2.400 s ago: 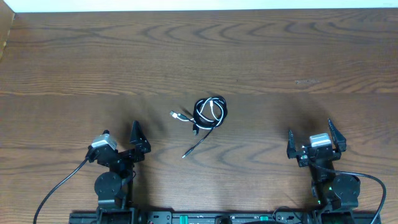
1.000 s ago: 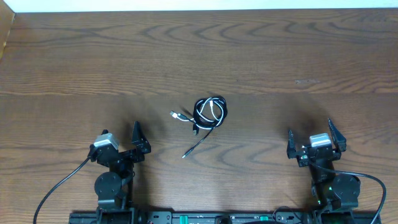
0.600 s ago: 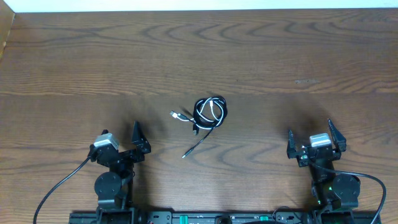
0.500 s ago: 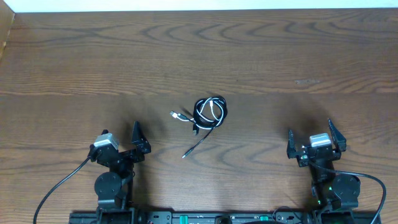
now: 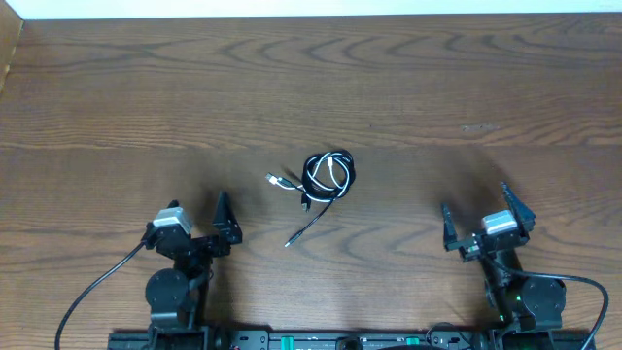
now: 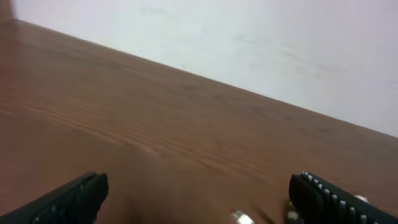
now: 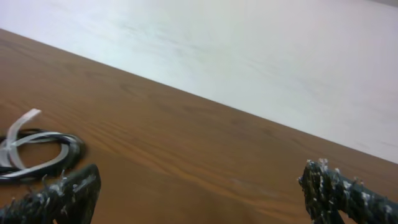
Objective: Untangle cables
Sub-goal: 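Raise both grippers and move them toward the cable bundle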
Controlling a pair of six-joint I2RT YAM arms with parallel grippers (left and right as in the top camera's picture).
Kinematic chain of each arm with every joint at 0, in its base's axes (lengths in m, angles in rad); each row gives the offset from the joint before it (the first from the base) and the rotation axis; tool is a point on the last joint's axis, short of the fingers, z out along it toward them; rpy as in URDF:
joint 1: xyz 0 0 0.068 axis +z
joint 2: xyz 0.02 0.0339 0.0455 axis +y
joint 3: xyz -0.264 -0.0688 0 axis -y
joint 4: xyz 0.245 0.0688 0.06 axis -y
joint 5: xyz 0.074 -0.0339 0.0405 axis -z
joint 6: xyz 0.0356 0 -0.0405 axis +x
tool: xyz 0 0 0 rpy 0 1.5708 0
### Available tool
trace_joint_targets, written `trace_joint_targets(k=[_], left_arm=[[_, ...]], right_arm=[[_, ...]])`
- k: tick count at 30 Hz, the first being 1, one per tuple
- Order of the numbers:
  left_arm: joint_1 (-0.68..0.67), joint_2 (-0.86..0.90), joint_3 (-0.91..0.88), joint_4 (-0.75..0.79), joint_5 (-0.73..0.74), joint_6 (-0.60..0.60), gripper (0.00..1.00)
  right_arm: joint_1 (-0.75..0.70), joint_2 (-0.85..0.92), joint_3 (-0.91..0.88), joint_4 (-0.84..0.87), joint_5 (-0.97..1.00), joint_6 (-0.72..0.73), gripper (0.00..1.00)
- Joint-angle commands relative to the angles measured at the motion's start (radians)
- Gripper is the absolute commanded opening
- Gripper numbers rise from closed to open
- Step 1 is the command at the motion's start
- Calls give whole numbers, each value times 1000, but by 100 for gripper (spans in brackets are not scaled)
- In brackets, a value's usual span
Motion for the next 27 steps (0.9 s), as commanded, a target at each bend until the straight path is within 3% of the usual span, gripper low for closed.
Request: trace_joint_targets(k=[1, 10, 17, 27], left_arm=[[3, 0, 144, -21, 82, 10, 98], [3, 156, 463, -165, 82, 41, 98], [3, 465, 735, -354, 146, 49, 98], [3, 932, 1103, -730, 271, 123, 98]], right_arm=[[-2, -7, 45, -2, -78, 119, 99], [-2, 87, 313, -133, -82, 158, 99], [-2, 381, 644, -337, -83, 158, 99], [-2, 877, 1147, -781, -122, 105, 99]])
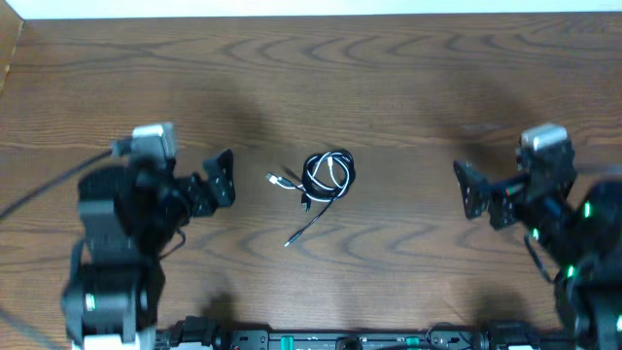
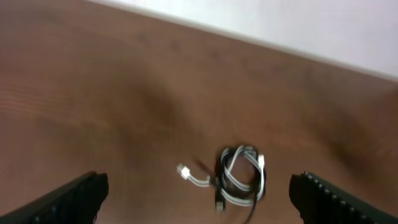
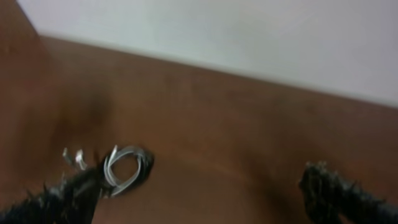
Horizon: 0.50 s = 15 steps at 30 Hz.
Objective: Untangle cables
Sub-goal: 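Raise both grippers and move them toward the cable bundle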
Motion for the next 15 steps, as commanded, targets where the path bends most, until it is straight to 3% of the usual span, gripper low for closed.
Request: trace_joint_targets(k=[1, 7, 11, 15], left_arm=[[3, 145, 114, -87, 64, 54, 98], [3, 291, 146, -117, 174, 53, 98], [3, 352, 146, -103, 192, 53, 98], [3, 400, 146, -98, 205, 52, 97]], right_arm=[[-2, 160, 158, -119, -41, -28, 99], [-2, 392, 324, -282, -117, -27, 99], [-2, 486, 330, -268, -344, -24, 99], [-2, 558, 328, -249, -383, -24, 99]])
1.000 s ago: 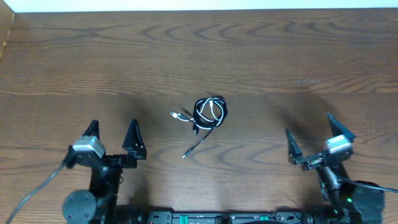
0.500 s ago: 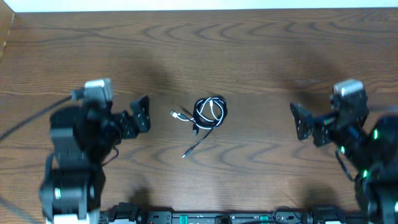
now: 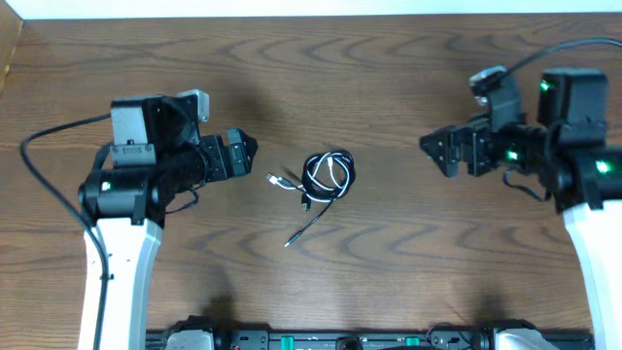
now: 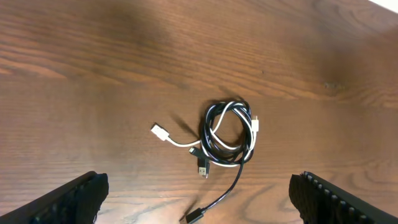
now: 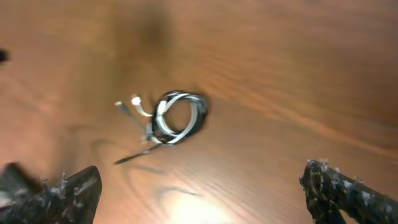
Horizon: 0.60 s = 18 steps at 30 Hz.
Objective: Untangle cables
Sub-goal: 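Raise both grippers and move them toward the cable bundle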
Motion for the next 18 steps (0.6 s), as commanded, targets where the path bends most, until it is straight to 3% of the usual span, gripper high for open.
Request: trace_joint_targets(k=[1, 2, 3, 10, 13, 16, 17, 18], left_arm=[[3, 42, 27, 1, 48, 15, 48], [3, 68, 26, -5, 47, -5, 8], [3, 80, 26, -10, 47, -17, 7], [2, 160, 11, -14, 47, -67, 7], [-6, 191, 11, -11, 47, -67, 8], [-26, 223, 11, -12, 47, -67, 40], [-34, 234, 11, -13, 47, -67, 48], [-45, 246, 11, -13, 47, -67, 50]], right_arm=[[-2, 58, 21, 10, -117, -6, 93], [-1, 94, 21, 10, -117, 4, 17], [-1, 107, 20, 7, -117, 16, 1], [51, 230, 12, 5, -117, 91, 3], [95, 284, 11, 27, -109, 92, 26], [148, 350, 11, 54, -61, 171, 41], [166, 375, 11, 63, -39, 195, 41], [182, 398, 11, 74, -21, 206, 41]])
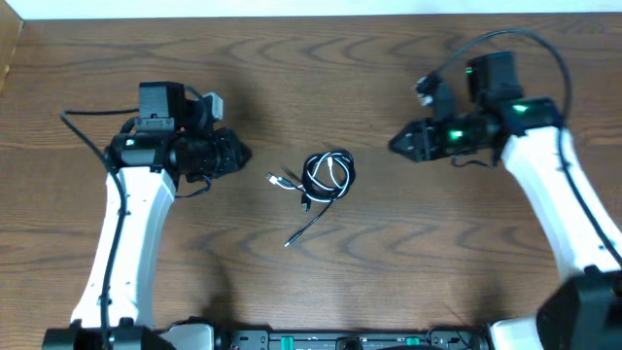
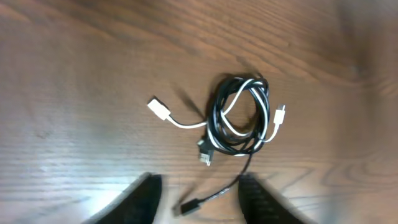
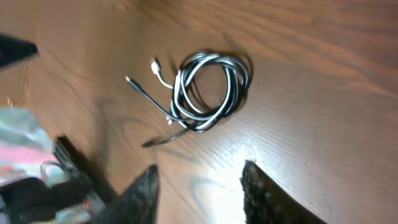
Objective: Untangle cables
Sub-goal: 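Raise both grippers and move them toward the cable bundle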
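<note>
A small coil of black and white cables (image 1: 328, 177) lies tangled at the table's middle, also in the left wrist view (image 2: 239, 118) and the right wrist view (image 3: 208, 92). A white plug (image 2: 160, 108) sticks out to the coil's left and a black tail with a plug (image 1: 303, 229) trails toward the front. My left gripper (image 1: 236, 156) hovers to the coil's left, open and holding nothing (image 2: 198, 198). My right gripper (image 1: 401, 144) hovers to the coil's right, likewise open with nothing between its fingers (image 3: 200, 186).
The wooden table (image 1: 311, 78) stretches out on every side of the coil. A pale wall edge (image 1: 311, 8) runs along the back. The arms' base rail (image 1: 321, 340) sits at the front edge.
Both grippers have come closer to the coil, the left from the left and the right from the right. Their jaws stand narrower in the wrist views. The cables have not moved.
Both arms sat folded low at the table's front, jaws wide. Then they stood raised beside the coil, then higher and looking down on it. Now both hover closer to the untouched tangle with jaws open but narrower.
</note>
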Controlling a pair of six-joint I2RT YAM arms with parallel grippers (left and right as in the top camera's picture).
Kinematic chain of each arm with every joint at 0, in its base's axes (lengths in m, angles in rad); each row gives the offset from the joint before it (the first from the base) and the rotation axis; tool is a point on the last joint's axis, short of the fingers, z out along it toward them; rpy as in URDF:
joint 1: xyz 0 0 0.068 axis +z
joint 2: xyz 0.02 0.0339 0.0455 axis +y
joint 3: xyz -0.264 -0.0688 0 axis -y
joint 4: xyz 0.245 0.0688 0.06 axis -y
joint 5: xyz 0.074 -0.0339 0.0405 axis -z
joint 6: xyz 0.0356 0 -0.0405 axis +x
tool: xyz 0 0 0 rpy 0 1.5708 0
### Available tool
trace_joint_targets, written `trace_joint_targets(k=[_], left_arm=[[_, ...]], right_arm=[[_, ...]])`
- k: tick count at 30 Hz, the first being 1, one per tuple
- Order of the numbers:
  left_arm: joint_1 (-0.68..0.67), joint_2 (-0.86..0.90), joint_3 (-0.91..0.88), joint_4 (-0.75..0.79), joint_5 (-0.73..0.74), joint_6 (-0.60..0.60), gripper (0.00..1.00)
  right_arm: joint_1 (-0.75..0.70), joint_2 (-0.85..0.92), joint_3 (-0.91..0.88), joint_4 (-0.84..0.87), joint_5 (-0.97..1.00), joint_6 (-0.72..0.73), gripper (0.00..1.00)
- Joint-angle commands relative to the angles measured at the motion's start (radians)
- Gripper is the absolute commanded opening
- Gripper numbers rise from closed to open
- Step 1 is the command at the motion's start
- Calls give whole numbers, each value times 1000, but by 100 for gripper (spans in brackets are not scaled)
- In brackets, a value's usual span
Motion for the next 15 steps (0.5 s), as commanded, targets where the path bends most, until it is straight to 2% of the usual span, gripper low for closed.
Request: trace_joint_targets(k=[1, 5, 10, 15], left_arm=[[-37, 43, 10, -3, 15, -1, 50], [-87, 95, 10, 17, 15, -1, 50], [-147, 162, 10, 60, 12, -2, 50], [-202, 242, 10, 89, 7, -5, 47]], right_arm=[[60, 80, 11, 27, 57, 86, 41], [115, 171, 11, 103, 74, 113, 41], [155, 273, 11, 150, 191, 222, 41], [192, 365, 11, 184, 179, 243, 40]])
